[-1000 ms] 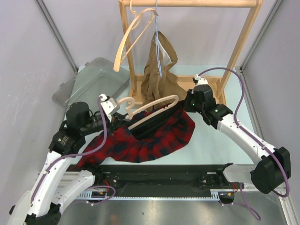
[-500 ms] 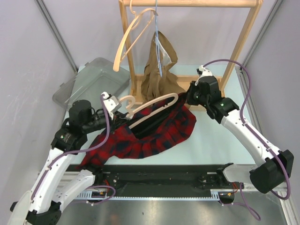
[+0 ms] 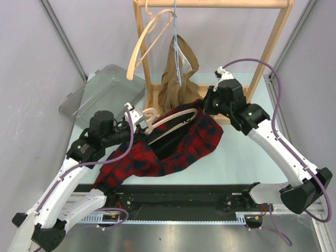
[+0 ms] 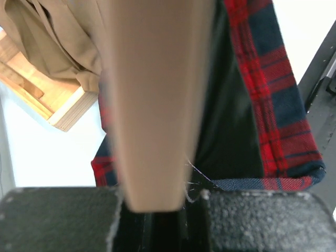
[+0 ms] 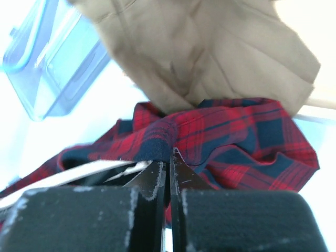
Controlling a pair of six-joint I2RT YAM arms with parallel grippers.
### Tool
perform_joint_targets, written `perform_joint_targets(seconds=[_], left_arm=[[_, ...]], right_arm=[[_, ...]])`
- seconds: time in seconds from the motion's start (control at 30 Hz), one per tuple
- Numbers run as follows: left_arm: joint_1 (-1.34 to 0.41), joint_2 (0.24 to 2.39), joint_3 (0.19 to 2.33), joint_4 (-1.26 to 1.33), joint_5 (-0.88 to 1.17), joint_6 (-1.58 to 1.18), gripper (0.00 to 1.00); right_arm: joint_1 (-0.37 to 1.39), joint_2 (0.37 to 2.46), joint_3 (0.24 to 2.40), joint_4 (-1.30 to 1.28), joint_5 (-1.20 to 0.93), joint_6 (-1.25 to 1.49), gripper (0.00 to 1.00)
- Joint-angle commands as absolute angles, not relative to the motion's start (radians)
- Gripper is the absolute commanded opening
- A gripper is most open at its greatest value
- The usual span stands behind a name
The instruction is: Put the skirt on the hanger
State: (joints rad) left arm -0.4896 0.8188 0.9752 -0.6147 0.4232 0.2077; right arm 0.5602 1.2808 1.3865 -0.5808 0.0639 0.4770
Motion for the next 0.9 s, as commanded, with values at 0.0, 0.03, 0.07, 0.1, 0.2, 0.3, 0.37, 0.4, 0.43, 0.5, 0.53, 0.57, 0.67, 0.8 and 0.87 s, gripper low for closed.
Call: perform_joint_targets(seconds=[0.0, 0.03, 0.07, 0.1, 0.2, 0.3, 0.37, 0.4, 0.43, 0.5, 0.53, 0.57, 0.67, 0.8, 0.87], left_arm=[[-0.5, 0.854, 1.014, -0.592, 0.4, 0.193, 0.0], [-0.506, 0.864, 1.019, -0.591, 0.416, 0.193, 0.0], [-0.511, 0.873, 1.026, -0.592, 0.414, 0.193, 0.0], [-0.515, 0.89, 1.044, -0.598, 0.413, 0.195, 0.0], [-0.528, 0.914, 1.101, -0.62, 0.417, 0.206, 0.0], [-0.529, 0.928, 1.169, -0.632, 0.459, 0.219, 0.0], [-0.529, 0.925, 1.206, -0.638, 0.5, 0.227, 0.0], [-0.528, 0.923, 1.239, -0.64, 0.515, 0.232, 0.0], [-0.528, 0.925, 1.258, -0.646, 0.537, 0.239, 0.0], [-0.529, 0.927, 1.317, -0.66, 0.583, 0.25, 0.0], [-0.529, 0.93, 1.34, -0.673, 0.598, 0.259, 0.0], [-0.529, 0.933, 1.362, -0.672, 0.624, 0.258, 0.0], [-0.528, 0.925, 1.445, -0.658, 0.658, 0.261, 0.0], [-0.528, 0.917, 1.454, -0.655, 0.705, 0.265, 0.0], [-0.528, 0.919, 1.398, -0.652, 0.722, 0.27, 0.0]], right_arm=[[0.664, 1.25, 1.45, -0.583, 0.084, 0.417, 0.0], [0.693, 1.25, 1.45, -0.583, 0.092, 0.405, 0.0], [0.721, 1.246, 1.456, -0.583, 0.104, 0.394, 0.0], [0.774, 1.244, 1.46, -0.591, 0.118, 0.374, 0.0], [0.848, 1.233, 1.482, -0.6, 0.162, 0.35, 0.0], [0.876, 1.224, 1.515, -0.626, 0.189, 0.337, 0.0], [0.894, 1.22, 1.543, -0.643, 0.199, 0.313, 0.0], [0.905, 1.221, 1.571, -0.656, 0.216, 0.304, 0.0], [0.928, 1.22, 1.586, -0.667, 0.221, 0.284, 0.0], [0.949, 1.213, 1.618, -0.681, 0.229, 0.264, 0.0], [0.969, 1.21, 1.626, -0.683, 0.235, 0.255, 0.0], [0.982, 1.203, 1.628, -0.677, 0.232, 0.232, 0.0], [1.003, 1.169, 1.623, -0.637, 0.248, 0.209, 0.0], [1.008, 1.141, 1.606, -0.618, 0.244, 0.193, 0.02], [1.008, 1.141, 1.592, -0.638, 0.229, 0.192, 0.05]])
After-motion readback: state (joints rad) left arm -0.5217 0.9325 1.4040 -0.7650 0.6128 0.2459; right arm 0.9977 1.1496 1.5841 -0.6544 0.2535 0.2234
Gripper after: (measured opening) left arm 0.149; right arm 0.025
